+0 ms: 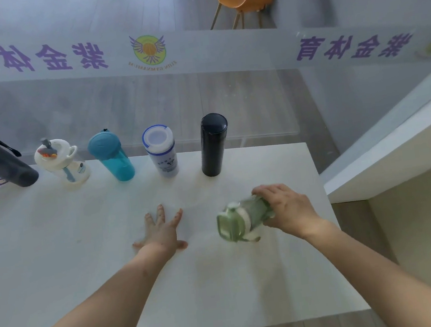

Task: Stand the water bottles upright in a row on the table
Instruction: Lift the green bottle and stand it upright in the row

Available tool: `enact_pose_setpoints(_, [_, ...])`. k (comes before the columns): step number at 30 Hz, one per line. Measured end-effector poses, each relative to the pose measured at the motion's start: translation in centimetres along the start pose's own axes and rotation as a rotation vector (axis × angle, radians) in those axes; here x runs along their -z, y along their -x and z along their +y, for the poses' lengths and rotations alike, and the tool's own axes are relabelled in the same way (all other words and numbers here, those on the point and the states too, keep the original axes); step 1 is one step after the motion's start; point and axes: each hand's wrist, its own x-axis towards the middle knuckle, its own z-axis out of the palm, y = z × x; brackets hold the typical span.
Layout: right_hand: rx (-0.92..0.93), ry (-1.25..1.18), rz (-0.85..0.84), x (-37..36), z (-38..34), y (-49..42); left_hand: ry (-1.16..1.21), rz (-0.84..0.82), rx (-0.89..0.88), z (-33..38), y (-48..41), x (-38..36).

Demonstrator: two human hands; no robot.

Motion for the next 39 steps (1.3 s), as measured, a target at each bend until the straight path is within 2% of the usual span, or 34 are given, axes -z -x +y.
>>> enact_pose_setpoints(5, [-0.332,-0.388,0.156,-0.3,0.9,1.6,-0.006,0.03,-0.057,1.6,0.1,-1.4])
enact_pose_setpoints(11, [-0.605,-0.782,0.373,-1.4,2.2,1.1,-0.04,0.059,-0.114,5.0,-0.4,-1.6])
enact_pose_setpoints(15, [-0.643,-0.966,0.501,-2.3,2.1,0.7,-0.091,0.004,-0.112,5.4,-0.6,-2.1])
enact_pose_setpoints(17, [-0.622,-1.032,0.511,-2.8,1.9,0.9,-0.099,-0.006,-0.112,5.4,-0.7,-2.1])
enact_pose_setpoints(22, [-0.561,-1.064,0.474,-4.3,1.3,1.8,-0.108,-0.01,-0.118,5.4,-0.7,-2.1])
enact_pose_setpoints(29, [-0.66,-1.05,0.553,-4.3,0.7,0.7,-0.105,-0.018,-0.118,5.2,-0.9,-2.2])
enact_pose_setpoints(32, [-0.648,-0.982,0.525,-5.4,0.2,0.6,-0.106,-0.019,-0.122,5.3,-0.9,-2.2])
enact_pose_setpoints(39, [-0.632,-1.018,0.538,-6.1,0.3,-0.1,-0.115,-0.016,-0.115,5.3,-0.7,-2.3])
